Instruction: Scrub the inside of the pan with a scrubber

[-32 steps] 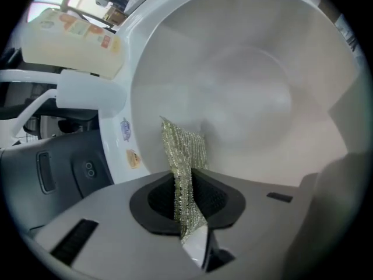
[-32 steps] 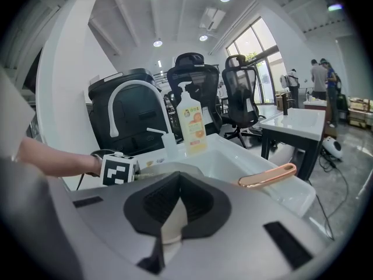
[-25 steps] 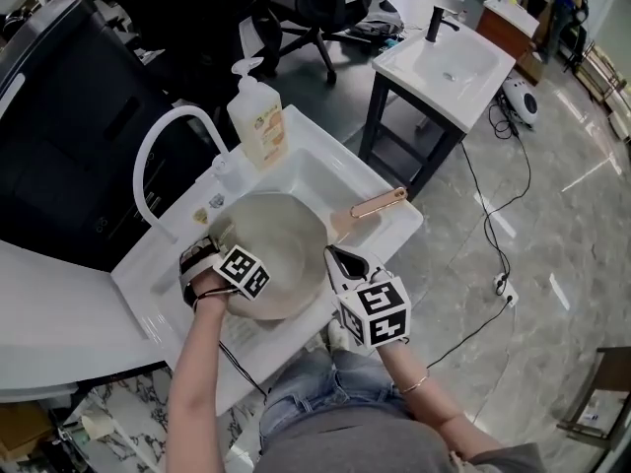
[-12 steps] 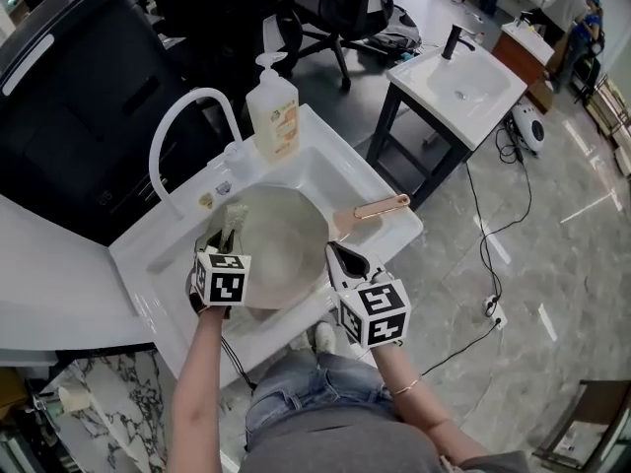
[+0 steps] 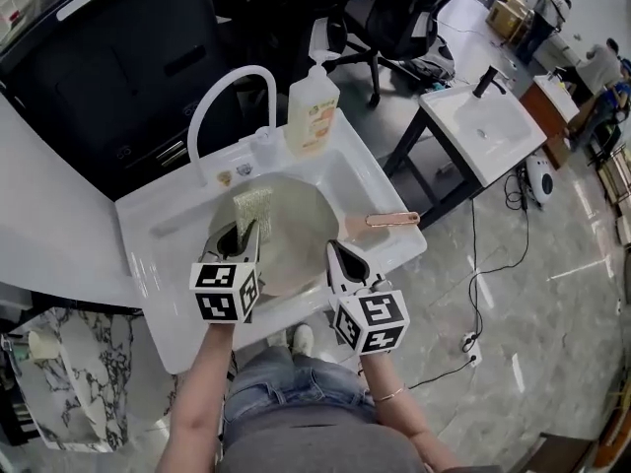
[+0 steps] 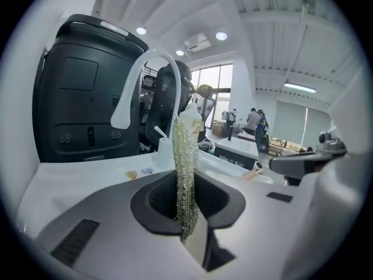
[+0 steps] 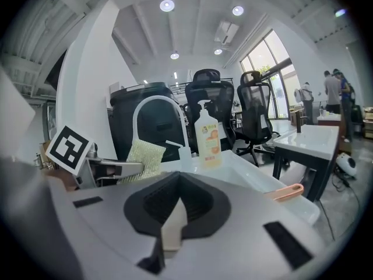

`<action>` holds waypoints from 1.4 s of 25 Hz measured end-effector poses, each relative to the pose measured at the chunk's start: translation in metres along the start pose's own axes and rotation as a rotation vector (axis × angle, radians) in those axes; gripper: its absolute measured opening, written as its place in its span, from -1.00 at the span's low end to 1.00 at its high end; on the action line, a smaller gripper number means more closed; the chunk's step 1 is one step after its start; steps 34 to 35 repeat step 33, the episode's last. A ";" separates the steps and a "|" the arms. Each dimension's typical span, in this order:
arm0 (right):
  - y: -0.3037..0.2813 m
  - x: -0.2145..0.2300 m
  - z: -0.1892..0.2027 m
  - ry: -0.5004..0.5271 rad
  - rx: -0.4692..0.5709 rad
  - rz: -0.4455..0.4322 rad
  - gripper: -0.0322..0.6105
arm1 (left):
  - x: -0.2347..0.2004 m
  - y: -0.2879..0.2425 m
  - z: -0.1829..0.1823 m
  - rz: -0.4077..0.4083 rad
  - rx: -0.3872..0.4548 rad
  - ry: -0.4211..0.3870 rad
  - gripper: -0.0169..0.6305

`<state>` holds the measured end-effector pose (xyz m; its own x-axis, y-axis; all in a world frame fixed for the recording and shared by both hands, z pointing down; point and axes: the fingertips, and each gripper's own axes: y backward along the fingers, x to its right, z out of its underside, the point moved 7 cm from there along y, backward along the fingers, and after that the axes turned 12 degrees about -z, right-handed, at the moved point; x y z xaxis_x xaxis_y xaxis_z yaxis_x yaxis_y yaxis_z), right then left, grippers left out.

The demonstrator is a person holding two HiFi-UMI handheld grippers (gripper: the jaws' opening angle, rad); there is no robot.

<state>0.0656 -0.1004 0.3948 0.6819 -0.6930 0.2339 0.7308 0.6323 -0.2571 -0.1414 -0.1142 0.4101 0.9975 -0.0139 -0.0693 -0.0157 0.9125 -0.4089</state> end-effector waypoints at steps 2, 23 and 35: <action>-0.002 -0.003 -0.001 0.014 0.001 -0.014 -0.87 | 0.002 0.010 -0.001 0.001 0.029 0.033 -0.75; -0.015 -0.007 -0.002 0.080 0.013 -0.080 -0.87 | 0.014 0.047 0.002 -0.028 0.175 -0.002 -0.75; -0.011 -0.009 -0.002 0.098 0.040 -0.096 -0.87 | 0.011 0.050 0.008 -0.058 0.161 -0.014 -0.75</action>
